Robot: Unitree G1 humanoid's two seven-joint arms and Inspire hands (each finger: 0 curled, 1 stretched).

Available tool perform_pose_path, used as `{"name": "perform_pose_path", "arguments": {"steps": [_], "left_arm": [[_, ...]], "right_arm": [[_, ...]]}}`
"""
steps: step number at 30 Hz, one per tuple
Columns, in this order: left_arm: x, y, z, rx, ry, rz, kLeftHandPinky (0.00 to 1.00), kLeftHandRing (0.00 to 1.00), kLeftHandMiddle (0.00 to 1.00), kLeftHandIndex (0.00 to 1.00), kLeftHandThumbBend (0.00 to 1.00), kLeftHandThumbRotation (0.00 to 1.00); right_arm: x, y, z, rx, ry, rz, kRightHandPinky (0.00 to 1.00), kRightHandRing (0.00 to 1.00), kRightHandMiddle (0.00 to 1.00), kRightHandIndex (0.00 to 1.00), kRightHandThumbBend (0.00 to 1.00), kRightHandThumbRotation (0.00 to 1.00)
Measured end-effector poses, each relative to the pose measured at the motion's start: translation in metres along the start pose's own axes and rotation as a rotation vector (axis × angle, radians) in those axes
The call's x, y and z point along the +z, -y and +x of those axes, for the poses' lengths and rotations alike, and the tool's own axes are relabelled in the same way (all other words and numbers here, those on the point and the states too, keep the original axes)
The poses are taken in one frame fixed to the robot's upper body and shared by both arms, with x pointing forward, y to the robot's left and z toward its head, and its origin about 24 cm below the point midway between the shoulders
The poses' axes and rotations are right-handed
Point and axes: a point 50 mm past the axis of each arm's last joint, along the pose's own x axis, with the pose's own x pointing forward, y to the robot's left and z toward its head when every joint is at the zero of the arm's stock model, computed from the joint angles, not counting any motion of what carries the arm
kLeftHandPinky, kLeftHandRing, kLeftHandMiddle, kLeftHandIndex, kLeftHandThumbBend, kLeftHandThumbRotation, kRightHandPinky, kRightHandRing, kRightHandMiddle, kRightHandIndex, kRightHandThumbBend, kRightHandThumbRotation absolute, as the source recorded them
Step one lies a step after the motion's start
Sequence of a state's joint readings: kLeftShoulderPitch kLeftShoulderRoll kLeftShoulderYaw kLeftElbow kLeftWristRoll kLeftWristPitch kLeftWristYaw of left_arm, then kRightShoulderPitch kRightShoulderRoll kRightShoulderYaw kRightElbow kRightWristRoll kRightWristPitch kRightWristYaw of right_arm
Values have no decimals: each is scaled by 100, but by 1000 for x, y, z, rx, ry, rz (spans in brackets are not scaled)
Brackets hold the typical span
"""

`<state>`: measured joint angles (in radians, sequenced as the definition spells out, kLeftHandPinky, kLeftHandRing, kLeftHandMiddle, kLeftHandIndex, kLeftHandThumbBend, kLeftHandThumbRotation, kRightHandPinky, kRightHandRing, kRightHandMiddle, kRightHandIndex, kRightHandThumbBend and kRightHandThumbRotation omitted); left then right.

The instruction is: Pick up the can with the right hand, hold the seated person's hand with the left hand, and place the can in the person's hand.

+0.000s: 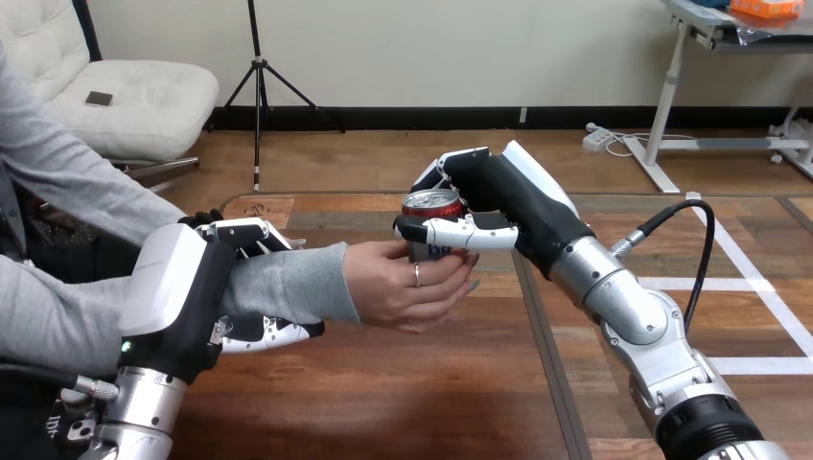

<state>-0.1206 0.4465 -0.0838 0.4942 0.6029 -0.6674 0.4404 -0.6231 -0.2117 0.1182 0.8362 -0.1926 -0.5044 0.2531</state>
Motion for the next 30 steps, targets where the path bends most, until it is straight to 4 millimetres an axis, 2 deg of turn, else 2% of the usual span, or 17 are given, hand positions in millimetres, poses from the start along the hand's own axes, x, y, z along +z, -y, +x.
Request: {"name": "perform_pose_path", "arguments": {"steps": [15, 30], "left_arm": [[-1, 0, 0, -12, -12, 3, 21, 25, 33, 40, 84, 0], [-1, 1, 0, -14, -13, 3, 23, 27, 34, 39, 85, 0]], "right_arm": [[2, -4, 2, 15, 8, 7, 37, 41, 44, 48, 82, 74], [3, -3, 2, 16, 16, 4, 37, 43, 47, 51, 97, 89]]}}
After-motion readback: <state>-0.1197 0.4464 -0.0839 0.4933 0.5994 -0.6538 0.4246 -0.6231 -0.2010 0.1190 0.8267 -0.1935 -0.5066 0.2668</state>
